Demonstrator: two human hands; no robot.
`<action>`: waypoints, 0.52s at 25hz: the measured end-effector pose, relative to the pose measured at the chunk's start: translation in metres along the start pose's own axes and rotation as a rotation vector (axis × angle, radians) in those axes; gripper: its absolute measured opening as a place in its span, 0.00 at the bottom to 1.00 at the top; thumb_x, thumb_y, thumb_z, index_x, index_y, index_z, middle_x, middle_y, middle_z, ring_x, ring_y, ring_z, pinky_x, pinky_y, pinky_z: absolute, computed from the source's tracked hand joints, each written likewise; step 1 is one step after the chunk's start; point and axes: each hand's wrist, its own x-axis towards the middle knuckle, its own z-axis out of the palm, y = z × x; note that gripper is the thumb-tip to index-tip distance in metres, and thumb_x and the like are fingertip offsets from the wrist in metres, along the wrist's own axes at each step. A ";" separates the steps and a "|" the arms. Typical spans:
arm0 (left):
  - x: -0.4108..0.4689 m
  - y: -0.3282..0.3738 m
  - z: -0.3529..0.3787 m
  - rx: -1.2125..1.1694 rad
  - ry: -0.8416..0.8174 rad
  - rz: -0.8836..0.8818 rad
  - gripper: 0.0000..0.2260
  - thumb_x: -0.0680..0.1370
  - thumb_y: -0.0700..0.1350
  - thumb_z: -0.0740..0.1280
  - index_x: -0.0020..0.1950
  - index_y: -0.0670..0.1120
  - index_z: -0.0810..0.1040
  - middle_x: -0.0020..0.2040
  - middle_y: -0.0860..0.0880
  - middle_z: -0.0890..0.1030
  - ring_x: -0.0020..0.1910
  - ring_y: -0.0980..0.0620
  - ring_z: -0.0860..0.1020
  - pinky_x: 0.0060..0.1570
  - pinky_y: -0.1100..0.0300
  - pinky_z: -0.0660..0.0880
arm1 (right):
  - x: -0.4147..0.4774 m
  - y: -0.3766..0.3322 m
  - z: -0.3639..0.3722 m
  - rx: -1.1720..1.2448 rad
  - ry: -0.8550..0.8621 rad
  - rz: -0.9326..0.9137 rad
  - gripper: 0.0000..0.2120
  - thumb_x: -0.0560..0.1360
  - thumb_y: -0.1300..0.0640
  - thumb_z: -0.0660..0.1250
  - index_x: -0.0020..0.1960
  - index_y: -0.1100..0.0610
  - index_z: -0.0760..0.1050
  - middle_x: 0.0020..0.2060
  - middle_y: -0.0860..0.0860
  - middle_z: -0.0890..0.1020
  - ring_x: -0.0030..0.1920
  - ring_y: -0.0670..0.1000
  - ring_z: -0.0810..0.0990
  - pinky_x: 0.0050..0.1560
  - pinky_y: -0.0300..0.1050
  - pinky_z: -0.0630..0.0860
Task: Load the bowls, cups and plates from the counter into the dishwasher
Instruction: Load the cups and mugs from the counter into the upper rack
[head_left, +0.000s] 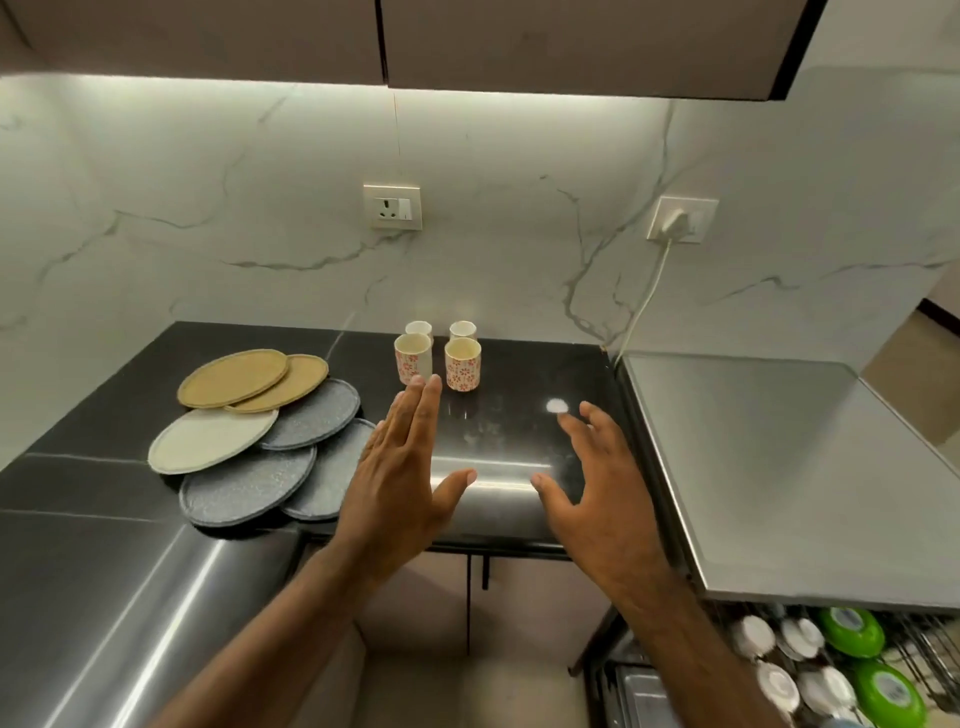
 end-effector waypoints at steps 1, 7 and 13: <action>0.006 -0.010 0.000 -0.010 0.000 -0.003 0.48 0.77 0.58 0.72 0.84 0.55 0.41 0.85 0.51 0.46 0.83 0.50 0.49 0.79 0.47 0.59 | 0.007 -0.003 0.007 -0.001 -0.008 0.007 0.33 0.76 0.48 0.72 0.78 0.47 0.63 0.79 0.46 0.58 0.77 0.47 0.59 0.74 0.43 0.60; 0.044 -0.048 0.018 -0.031 0.019 -0.037 0.47 0.77 0.58 0.72 0.85 0.55 0.43 0.85 0.53 0.45 0.81 0.57 0.46 0.77 0.53 0.56 | 0.054 0.002 0.039 -0.037 -0.059 -0.007 0.35 0.76 0.47 0.73 0.78 0.47 0.62 0.79 0.47 0.59 0.77 0.48 0.61 0.73 0.44 0.60; 0.082 -0.073 0.043 -0.089 -0.051 -0.188 0.46 0.78 0.60 0.70 0.83 0.58 0.40 0.85 0.52 0.44 0.83 0.54 0.46 0.80 0.48 0.56 | 0.107 0.028 0.066 0.025 -0.132 0.041 0.37 0.76 0.47 0.73 0.79 0.48 0.60 0.78 0.47 0.63 0.76 0.48 0.64 0.74 0.45 0.64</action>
